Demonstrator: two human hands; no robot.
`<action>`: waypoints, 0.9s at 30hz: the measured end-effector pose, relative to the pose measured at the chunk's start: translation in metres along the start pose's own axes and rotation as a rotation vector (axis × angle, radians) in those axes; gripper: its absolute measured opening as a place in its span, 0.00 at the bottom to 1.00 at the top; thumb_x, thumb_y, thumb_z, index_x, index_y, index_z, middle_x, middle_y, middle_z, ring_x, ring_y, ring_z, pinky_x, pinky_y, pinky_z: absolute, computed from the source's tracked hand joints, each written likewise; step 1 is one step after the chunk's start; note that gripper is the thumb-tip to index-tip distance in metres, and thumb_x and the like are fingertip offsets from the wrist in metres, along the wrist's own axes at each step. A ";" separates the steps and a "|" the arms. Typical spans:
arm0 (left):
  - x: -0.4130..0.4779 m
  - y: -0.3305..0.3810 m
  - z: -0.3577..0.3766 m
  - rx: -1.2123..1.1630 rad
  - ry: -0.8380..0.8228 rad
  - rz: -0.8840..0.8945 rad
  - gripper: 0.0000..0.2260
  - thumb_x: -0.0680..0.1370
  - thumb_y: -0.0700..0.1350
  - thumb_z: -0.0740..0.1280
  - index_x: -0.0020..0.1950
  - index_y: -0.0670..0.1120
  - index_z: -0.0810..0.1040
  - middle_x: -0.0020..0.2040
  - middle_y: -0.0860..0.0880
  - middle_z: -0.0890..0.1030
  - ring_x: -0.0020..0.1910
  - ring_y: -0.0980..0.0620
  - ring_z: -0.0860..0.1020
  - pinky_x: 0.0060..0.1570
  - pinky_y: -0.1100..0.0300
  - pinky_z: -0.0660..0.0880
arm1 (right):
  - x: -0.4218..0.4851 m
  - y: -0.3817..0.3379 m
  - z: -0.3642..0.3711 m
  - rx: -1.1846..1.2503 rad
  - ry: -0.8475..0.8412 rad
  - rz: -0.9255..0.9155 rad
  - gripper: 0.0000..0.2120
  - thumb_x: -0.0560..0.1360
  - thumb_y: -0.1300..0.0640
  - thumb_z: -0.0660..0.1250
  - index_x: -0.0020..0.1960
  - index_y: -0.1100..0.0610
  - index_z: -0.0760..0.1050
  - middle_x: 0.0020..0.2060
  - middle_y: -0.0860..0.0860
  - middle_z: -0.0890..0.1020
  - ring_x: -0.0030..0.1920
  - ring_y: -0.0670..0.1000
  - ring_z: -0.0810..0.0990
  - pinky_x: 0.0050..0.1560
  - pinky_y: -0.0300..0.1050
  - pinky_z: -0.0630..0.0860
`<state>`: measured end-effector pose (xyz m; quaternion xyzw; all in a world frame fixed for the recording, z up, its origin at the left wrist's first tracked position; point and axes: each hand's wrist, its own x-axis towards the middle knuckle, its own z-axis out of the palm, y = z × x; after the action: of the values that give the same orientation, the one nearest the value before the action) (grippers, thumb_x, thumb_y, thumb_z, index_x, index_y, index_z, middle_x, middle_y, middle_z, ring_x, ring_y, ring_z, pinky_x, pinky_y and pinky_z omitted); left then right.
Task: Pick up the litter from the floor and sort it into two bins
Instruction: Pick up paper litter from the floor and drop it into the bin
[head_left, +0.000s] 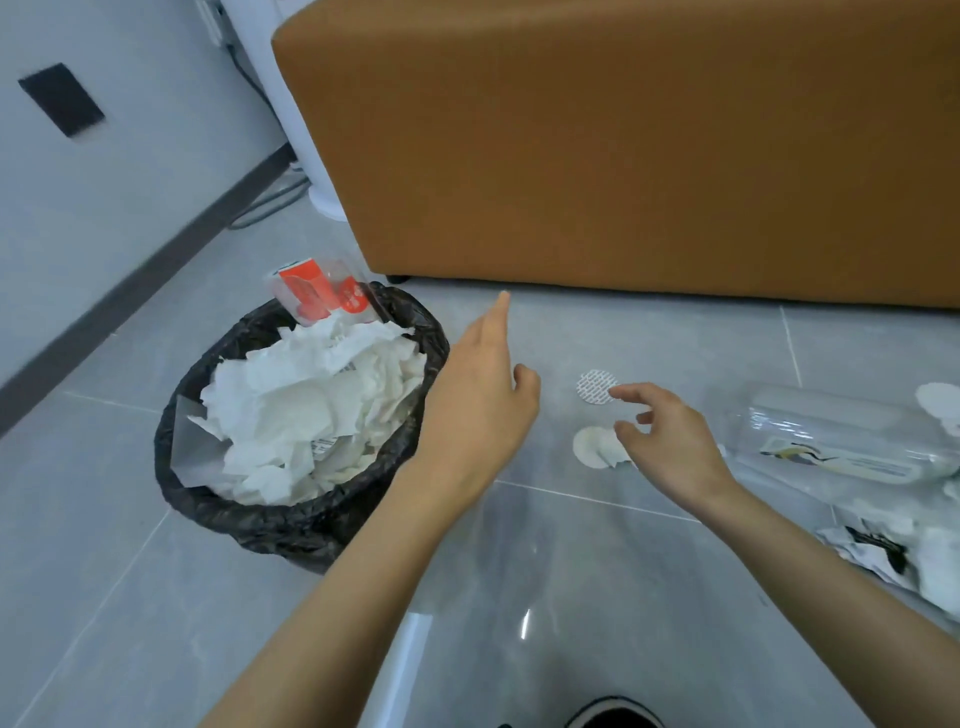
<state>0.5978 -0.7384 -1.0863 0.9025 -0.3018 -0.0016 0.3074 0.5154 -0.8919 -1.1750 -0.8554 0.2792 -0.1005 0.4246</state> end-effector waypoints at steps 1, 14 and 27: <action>0.001 0.001 0.009 0.002 -0.030 0.009 0.28 0.78 0.41 0.58 0.77 0.47 0.53 0.74 0.49 0.63 0.70 0.52 0.64 0.62 0.64 0.61 | 0.003 0.013 -0.001 -0.046 -0.004 0.036 0.19 0.75 0.63 0.64 0.65 0.54 0.73 0.64 0.52 0.75 0.61 0.55 0.74 0.60 0.42 0.67; 0.014 -0.025 0.154 0.150 -0.661 -0.007 0.28 0.79 0.44 0.60 0.77 0.51 0.53 0.78 0.44 0.49 0.76 0.44 0.52 0.73 0.53 0.58 | -0.008 0.104 -0.008 -0.459 -0.379 0.255 0.36 0.75 0.52 0.63 0.76 0.41 0.48 0.77 0.52 0.50 0.75 0.60 0.51 0.73 0.51 0.56; -0.007 -0.021 0.188 0.274 -0.662 0.111 0.18 0.77 0.37 0.62 0.65 0.50 0.72 0.65 0.48 0.65 0.61 0.47 0.66 0.53 0.56 0.71 | -0.026 0.121 -0.013 -0.418 -0.217 0.182 0.10 0.77 0.58 0.63 0.56 0.57 0.77 0.53 0.56 0.75 0.54 0.58 0.76 0.47 0.43 0.69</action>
<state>0.5677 -0.8253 -1.2523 0.8681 -0.4310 -0.2365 0.0688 0.4406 -0.9444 -1.2602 -0.9018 0.3224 0.0905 0.2734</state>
